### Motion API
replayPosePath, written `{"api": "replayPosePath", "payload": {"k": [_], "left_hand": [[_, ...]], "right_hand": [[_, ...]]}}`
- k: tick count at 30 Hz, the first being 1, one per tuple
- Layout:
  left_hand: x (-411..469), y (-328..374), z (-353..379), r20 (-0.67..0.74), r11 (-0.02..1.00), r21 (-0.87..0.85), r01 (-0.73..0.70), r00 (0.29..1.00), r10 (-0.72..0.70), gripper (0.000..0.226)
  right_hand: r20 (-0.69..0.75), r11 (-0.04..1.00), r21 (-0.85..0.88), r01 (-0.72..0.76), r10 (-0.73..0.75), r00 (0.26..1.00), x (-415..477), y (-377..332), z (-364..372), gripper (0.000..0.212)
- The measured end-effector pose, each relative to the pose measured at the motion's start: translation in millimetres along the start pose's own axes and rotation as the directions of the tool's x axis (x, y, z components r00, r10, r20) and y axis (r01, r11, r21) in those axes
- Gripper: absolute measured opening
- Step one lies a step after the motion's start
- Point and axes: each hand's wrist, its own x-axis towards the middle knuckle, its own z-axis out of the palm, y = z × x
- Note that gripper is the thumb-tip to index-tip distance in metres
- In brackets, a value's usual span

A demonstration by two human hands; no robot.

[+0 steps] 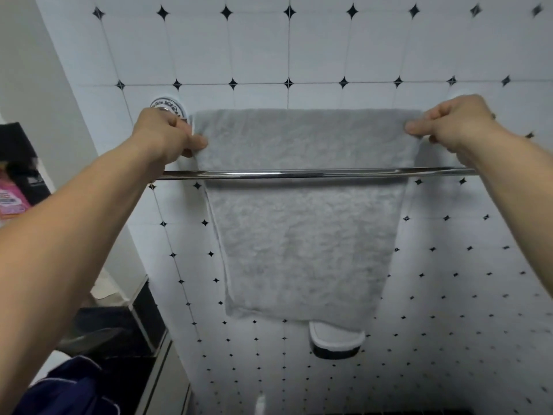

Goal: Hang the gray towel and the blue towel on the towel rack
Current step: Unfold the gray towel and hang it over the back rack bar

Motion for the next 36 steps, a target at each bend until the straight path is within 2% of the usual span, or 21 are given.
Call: {"api": "replayPosePath", "payload": {"k": [4,12,17,20,25,29,33,36], "left_hand": [[1.0,-1.9,-3.8,0.036,0.996,0.081,0.030,0.999,-0.033,0.022],[-0.3,-9.8,-15.5,0.127,0.998,0.002,0.061,0.990,-0.061,0.020],[4.2,-7.2,-17.8,0.092,0.992,-0.120,0.049,0.995,-0.038,0.014],[7.5,-6.8,-13.7,0.036,0.975,-0.215,0.058,0.998,-0.051,0.018],[6.8,-9.5,-9.7,-0.001,0.975,-0.216,0.052,0.999,-0.054,0.030],[4.9,-6.6,-8.7,-0.006,0.956,-0.266,0.124,0.991,-0.130,0.034],[0.7,3.9,-5.9,0.038,0.913,-0.337,0.229,0.972,-0.230,0.022],[6.5,14.8,-8.9,-0.024,0.900,-0.398,0.176,0.979,-0.202,0.017]], "right_hand": [[0.030,1.000,0.007,0.021,-0.021,0.999,-2.5,6.0,5.3,0.032],[0.109,1.000,-0.001,-0.006,0.006,0.994,-8.4,15.9,0.4,0.027],[0.104,1.000,0.014,-0.010,0.009,0.995,-10.1,17.6,0.4,0.029],[0.120,1.000,0.013,-0.008,0.006,0.993,-12.2,16.8,3.7,0.026],[0.083,0.999,0.045,-0.003,-0.001,0.997,-9.4,15.9,5.6,0.023],[0.058,0.996,0.094,0.007,-0.012,0.998,-2.4,18.1,8.5,0.020],[0.024,0.991,0.136,-0.001,-0.002,1.000,7.7,19.3,14.1,0.031],[-0.003,0.987,0.158,0.019,-0.019,1.000,14.2,18.3,19.5,0.033]]}}
